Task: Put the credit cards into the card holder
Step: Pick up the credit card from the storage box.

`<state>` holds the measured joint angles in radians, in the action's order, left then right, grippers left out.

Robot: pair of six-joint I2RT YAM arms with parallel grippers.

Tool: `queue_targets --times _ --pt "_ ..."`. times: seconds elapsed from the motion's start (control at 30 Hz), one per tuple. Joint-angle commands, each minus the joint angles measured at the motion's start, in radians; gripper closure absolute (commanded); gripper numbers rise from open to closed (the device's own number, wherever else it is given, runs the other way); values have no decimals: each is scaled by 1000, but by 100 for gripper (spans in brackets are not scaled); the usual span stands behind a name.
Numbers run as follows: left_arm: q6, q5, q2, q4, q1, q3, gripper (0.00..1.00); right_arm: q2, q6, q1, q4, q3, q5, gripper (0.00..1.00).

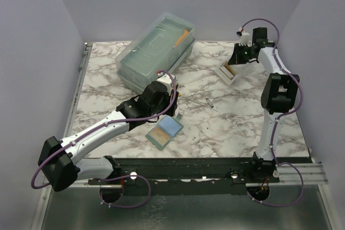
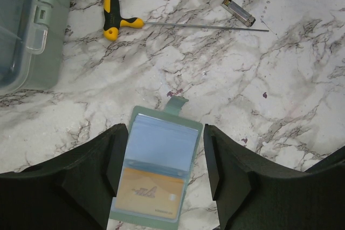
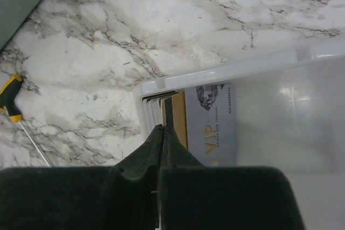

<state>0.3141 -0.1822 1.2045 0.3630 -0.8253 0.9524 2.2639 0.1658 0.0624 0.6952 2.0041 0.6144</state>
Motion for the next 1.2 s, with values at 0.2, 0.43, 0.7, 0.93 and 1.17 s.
queue_targets --times 0.2,0.43,0.7,0.93,1.17 --pt "5 23 0 -16 -5 -6 35 -73 -92 -18 -205 -98 -268 100" --pt "5 20 4 -16 -5 -6 35 -109 -107 -18 -286 -130 -404 100" --pt "5 24 4 -16 -5 -6 35 -93 -161 -19 -258 -87 -438 100" --pt "6 28 6 -17 -5 -6 35 -72 -268 -19 -226 -52 -505 100" --pt "6 28 5 -18 -5 -5 35 -21 -288 -39 -250 -69 -552 100"
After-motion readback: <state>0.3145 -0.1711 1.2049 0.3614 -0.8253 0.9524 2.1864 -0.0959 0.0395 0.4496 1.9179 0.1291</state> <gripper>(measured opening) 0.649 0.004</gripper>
